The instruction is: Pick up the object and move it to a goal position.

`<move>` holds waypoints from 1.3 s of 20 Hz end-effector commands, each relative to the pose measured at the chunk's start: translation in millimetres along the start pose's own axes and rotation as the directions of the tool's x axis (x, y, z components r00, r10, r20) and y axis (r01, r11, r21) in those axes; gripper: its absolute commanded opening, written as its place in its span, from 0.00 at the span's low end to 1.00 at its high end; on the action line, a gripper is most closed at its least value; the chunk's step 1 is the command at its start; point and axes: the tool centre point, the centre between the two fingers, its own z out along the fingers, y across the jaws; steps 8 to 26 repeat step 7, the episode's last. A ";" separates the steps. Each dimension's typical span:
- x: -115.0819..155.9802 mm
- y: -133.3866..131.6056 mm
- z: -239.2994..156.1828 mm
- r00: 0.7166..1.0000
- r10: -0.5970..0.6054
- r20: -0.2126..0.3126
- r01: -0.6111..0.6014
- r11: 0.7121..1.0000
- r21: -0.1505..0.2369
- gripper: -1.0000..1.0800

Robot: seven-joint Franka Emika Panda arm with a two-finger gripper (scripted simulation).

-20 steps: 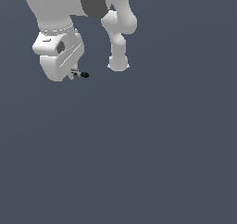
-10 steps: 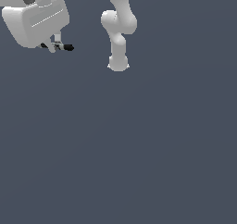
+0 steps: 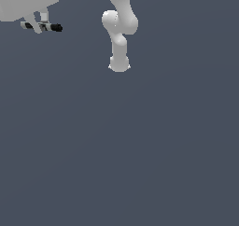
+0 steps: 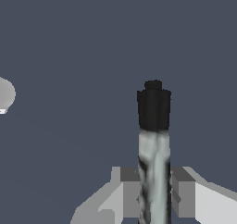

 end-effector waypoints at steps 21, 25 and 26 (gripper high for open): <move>-4.1 1.1 -12.7 1.000 0.001 0.000 -0.001 1.000 0.001 0.00; -4.1 1.1 -12.7 1.000 0.001 0.000 -0.001 1.000 0.001 0.00; -4.1 1.1 -12.7 1.000 0.001 0.000 -0.001 1.000 0.001 0.00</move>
